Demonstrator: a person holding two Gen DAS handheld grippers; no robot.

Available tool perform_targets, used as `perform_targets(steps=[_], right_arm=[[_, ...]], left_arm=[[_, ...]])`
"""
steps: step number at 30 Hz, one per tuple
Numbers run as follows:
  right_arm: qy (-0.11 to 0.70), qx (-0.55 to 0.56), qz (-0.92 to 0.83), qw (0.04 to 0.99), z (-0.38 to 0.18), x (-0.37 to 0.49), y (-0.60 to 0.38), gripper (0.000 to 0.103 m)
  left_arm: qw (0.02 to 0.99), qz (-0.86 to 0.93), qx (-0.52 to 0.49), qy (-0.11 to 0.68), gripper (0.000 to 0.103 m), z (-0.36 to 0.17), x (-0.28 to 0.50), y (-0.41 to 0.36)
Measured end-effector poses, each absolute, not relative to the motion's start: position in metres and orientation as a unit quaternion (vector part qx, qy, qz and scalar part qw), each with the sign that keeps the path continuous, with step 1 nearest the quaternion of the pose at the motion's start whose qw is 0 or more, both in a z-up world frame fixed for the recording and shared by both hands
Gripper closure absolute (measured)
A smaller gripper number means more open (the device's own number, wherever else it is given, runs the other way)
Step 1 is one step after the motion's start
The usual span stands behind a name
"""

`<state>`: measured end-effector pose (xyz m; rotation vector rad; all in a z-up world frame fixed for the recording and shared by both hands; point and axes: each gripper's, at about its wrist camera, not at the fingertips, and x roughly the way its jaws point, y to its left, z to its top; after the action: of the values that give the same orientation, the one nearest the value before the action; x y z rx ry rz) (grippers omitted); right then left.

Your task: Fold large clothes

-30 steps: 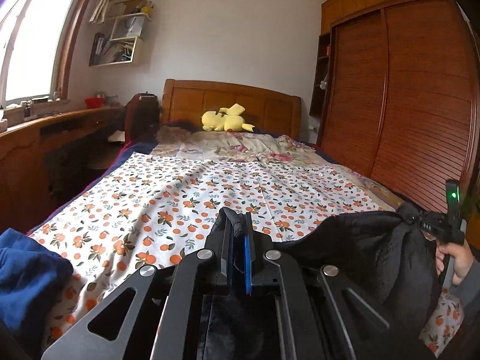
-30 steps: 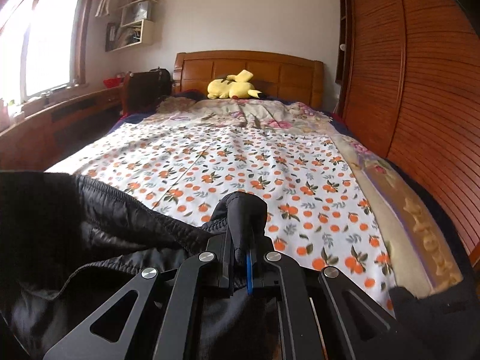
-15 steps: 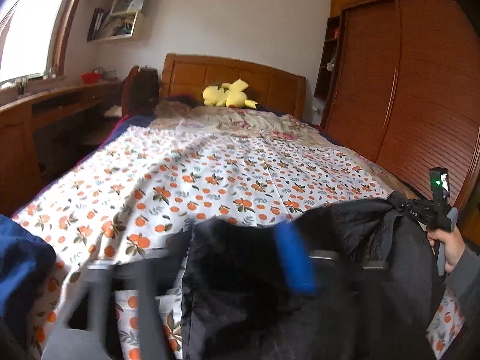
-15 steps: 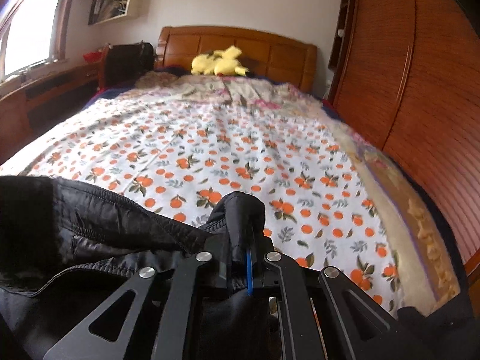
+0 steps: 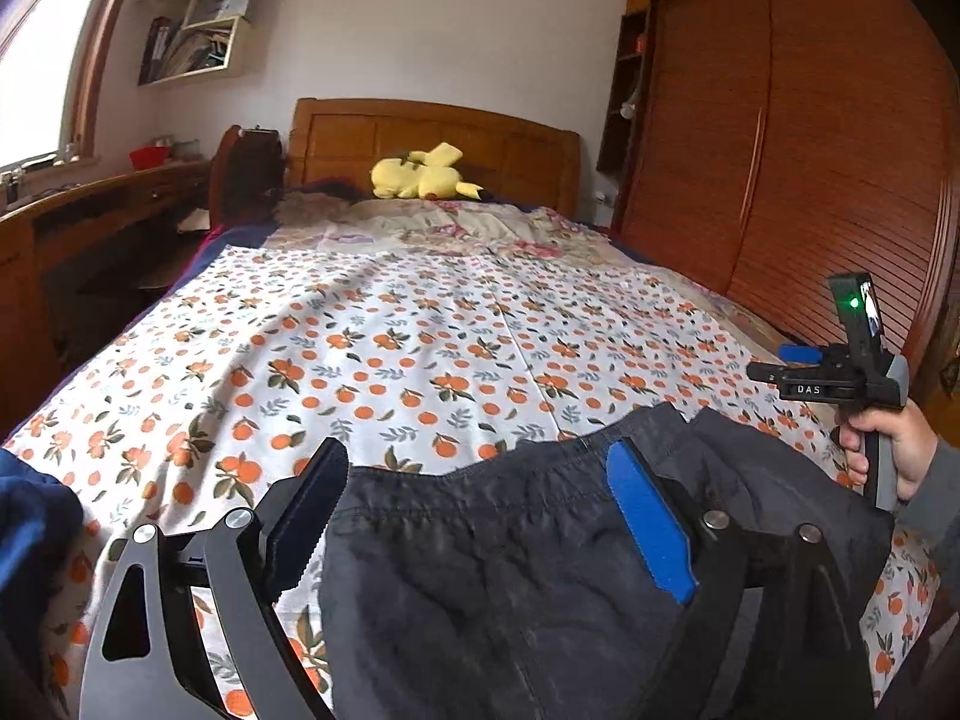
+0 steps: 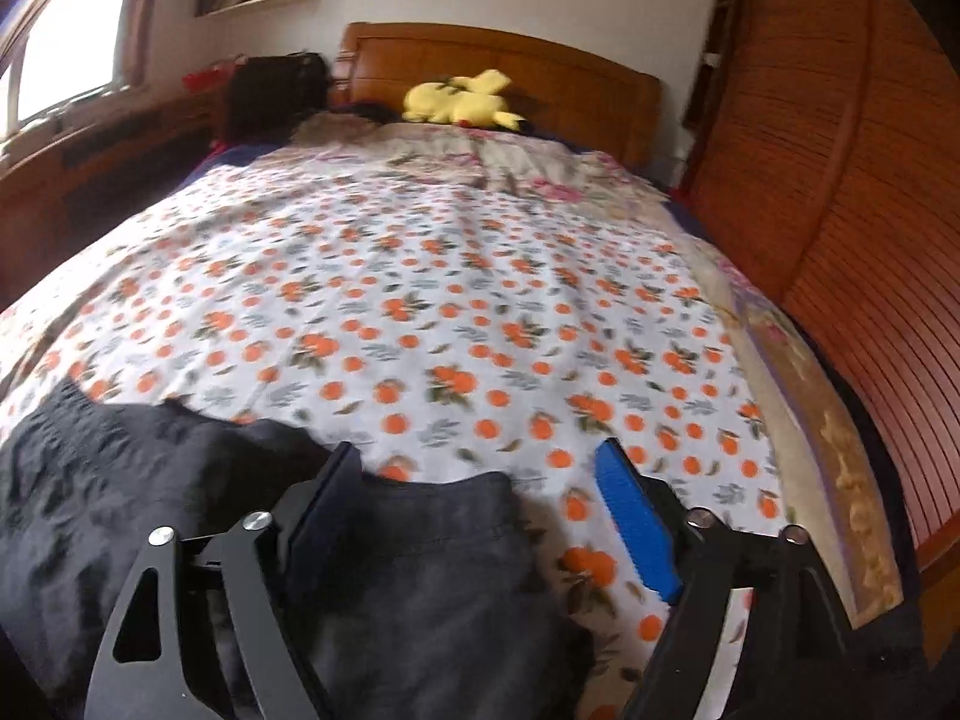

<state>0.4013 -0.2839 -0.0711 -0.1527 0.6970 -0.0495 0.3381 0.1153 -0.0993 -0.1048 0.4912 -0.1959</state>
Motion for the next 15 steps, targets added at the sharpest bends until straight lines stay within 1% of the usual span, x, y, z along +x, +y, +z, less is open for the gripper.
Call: perform_targets(steps=[1, 4, 8, 11, 13, 14, 15], right_arm=[[0.347, -0.072, -0.009, 0.935, -0.072, 0.400, -0.275, 0.037], [0.367, -0.063, 0.038, 0.927, -0.080, 0.400, -0.246, 0.046], [0.389, -0.061, 0.084, 0.915, -0.095, 0.402, -0.208, 0.050], [0.408, -0.067, 0.098, 0.905, -0.107, 0.408, -0.187, 0.057], [0.420, -0.067, 0.105, 0.899, -0.116, 0.413, -0.180, 0.072], [0.426, -0.068, 0.104, 0.896, -0.120, 0.416, -0.178, 0.076], [0.430, -0.068, 0.104, 0.894, -0.123, 0.419, -0.176, 0.083]], left_arm=[[0.963, -0.098, -0.052, 0.245, 0.013, -0.101, 0.339, 0.114], [0.962, -0.101, -0.053, 0.249, 0.013, -0.105, 0.338, 0.114], [0.961, -0.105, -0.047, 0.251, 0.013, -0.108, 0.337, 0.112], [0.960, -0.108, -0.049, 0.252, 0.013, -0.109, 0.337, 0.112], [0.960, -0.109, -0.049, 0.254, 0.011, -0.110, 0.337, 0.112], [0.960, -0.109, -0.049, 0.255, 0.011, -0.111, 0.338, 0.112], [0.959, -0.111, -0.049, 0.257, 0.011, -0.113, 0.338, 0.112]])
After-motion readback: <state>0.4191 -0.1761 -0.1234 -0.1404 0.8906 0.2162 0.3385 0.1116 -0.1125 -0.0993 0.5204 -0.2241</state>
